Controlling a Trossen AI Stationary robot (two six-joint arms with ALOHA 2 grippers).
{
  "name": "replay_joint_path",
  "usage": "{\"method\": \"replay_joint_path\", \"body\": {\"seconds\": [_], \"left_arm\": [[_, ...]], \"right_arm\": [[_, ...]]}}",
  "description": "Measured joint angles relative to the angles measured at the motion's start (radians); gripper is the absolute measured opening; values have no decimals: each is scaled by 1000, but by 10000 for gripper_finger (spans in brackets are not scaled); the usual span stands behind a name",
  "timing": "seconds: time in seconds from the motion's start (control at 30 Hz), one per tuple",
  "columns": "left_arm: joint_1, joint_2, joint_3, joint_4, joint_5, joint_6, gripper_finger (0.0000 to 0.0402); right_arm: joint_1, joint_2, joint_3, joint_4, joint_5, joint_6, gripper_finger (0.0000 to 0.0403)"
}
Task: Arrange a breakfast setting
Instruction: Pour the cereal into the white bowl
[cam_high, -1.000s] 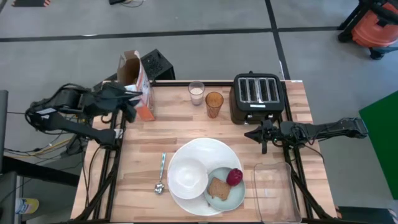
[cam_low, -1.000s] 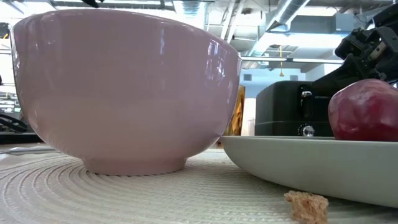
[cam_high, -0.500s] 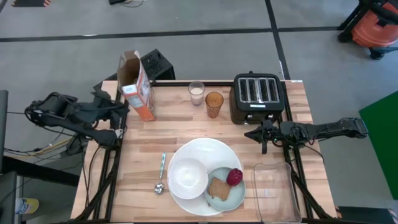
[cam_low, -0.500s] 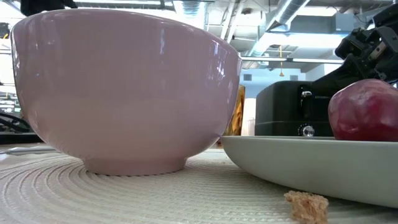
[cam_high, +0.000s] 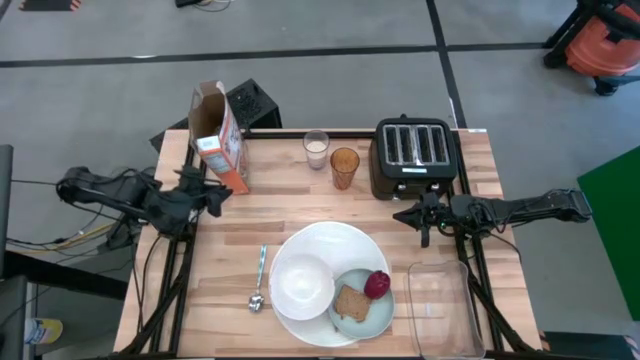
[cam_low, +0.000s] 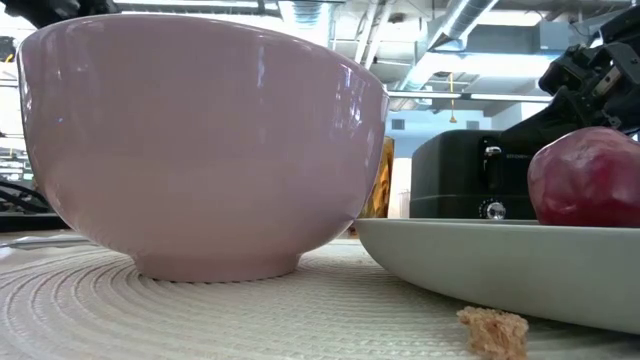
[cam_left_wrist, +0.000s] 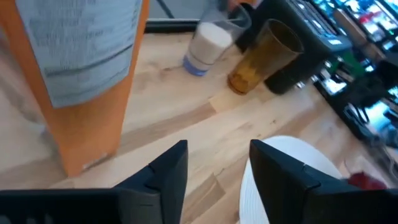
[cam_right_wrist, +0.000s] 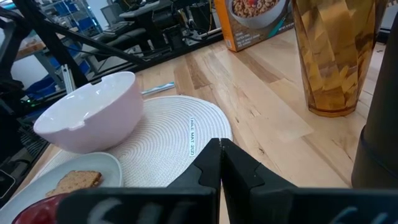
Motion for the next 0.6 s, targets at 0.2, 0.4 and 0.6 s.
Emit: {"method": "replay_joint_path", "body": {"seconds": [0.2, 0.4, 0.6], "left_arm": [[0, 46, -3, -32, -45, -122, 227], [0, 113, -3, -69, -73, -232, 333], [0, 181, 11, -106, -79, -328, 390]], "right_arm": [[0, 0, 0, 0, 0, 0, 31], [0, 0, 0, 0, 0, 0, 31], [0, 0, 0, 0, 0, 0, 31]]}}
